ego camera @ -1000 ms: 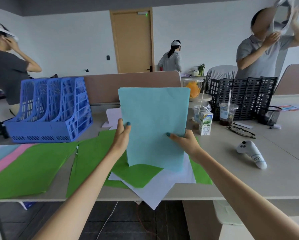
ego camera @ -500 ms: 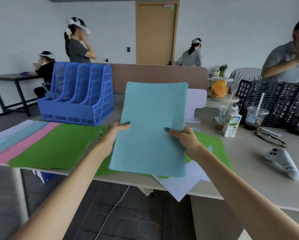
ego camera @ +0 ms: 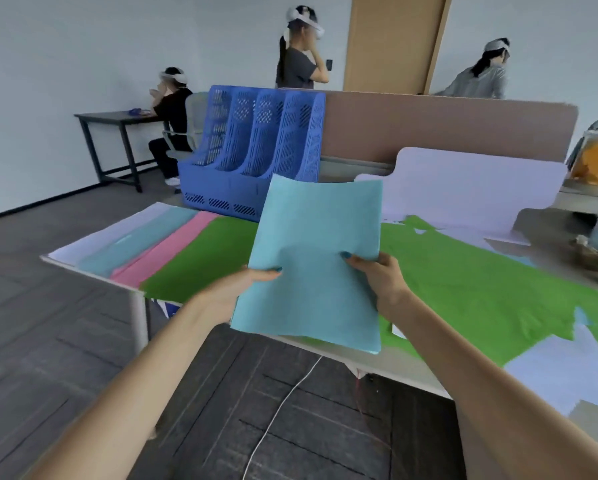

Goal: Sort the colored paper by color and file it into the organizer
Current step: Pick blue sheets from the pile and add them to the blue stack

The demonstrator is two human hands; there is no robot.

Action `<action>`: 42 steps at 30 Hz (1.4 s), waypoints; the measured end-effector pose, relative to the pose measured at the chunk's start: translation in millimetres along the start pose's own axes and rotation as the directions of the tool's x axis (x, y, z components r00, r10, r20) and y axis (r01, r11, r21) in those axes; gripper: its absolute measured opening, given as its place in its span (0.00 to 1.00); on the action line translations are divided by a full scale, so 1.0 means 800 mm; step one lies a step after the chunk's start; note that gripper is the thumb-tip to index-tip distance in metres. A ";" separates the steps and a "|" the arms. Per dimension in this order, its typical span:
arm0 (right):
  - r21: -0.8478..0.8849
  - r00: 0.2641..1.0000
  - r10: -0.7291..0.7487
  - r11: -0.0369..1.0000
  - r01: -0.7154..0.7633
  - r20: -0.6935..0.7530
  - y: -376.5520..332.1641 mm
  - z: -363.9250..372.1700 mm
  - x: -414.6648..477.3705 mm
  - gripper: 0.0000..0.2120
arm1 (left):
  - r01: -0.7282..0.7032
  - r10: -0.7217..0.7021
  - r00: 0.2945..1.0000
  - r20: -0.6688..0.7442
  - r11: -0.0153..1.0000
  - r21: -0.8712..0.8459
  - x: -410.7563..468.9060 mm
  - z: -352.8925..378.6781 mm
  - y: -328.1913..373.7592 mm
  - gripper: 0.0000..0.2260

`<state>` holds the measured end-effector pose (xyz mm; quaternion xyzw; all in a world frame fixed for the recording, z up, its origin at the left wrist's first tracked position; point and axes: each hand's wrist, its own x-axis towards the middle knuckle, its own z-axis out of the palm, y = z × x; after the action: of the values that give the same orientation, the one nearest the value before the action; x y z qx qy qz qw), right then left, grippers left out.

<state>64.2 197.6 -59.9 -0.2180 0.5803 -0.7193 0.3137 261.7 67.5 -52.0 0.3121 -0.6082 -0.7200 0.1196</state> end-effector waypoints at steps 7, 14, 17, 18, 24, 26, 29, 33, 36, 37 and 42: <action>0.038 0.993 0.116 0.993 -0.115 -0.001 0.027 0.074 0.009 0.14 | -0.081 0.089 0.994 -0.069 0.991 0.107 0.002 -0.096 -0.005 0.17; -0.115 0.984 0.166 0.981 -0.157 0.070 0.056 0.132 0.002 0.10 | -0.166 0.167 0.975 -0.147 0.986 0.014 -0.006 -0.149 -0.006 0.11; -0.132 0.997 0.074 0.989 -0.072 0.012 0.059 0.159 0.004 0.09 | -0.140 0.130 0.979 -0.155 0.989 -0.055 -0.018 -0.165 -0.002 0.10; -0.135 0.999 0.047 0.990 -0.045 0.007 0.058 0.167 0.003 0.09 | -0.120 0.105 0.983 -0.151 0.989 -0.092 -0.021 -0.170 0.001 0.10; -0.101 0.995 0.006 0.995 -0.016 -0.097 0.052 0.203 -0.005 0.09 | -0.080 0.077 0.997 -0.022 0.984 -0.160 -0.024 -0.212 0.002 0.13; -0.108 0.994 -0.001 0.994 -0.011 -0.111 0.056 0.218 -0.008 0.09 | -0.081 0.077 0.996 -0.052 0.993 -0.088 -0.021 -0.220 0.002 0.11; -0.076 0.991 -0.031 0.997 0.021 -0.133 0.061 0.246 -0.014 0.10 | -0.134 0.141 0.978 -0.151 0.989 0.057 -0.016 -0.236 0.002 0.14; -0.107 0.989 -0.018 0.994 0.002 -0.147 0.073 0.288 -0.014 0.10 | -0.149 0.190 0.952 -0.242 0.973 0.178 -0.013 -0.282 -0.003 0.17; -0.152 0.994 0.006 0.988 -0.022 -0.106 0.084 0.324 -0.011 0.13 | -0.169 0.227 0.944 -0.241 0.957 0.238 -0.014 -0.324 -0.003 0.17; -0.165 0.995 -0.001 0.986 -0.016 -0.102 0.088 0.335 -0.010 0.16 | -0.185 0.240 0.942 -0.235 0.955 0.232 -0.013 -0.340 -0.003 0.16; -0.209 0.996 -0.052 0.977 0.035 -0.073 0.106 0.384 -0.008 0.28 | -0.243 0.293 0.925 -0.242 0.946 0.215 -0.011 -0.404 -0.005 0.15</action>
<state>293.7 -23.5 -70.6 -0.2338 0.6591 -0.6695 0.2504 461.7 -185.1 -74.5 0.3308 -0.6859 -0.5891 0.2703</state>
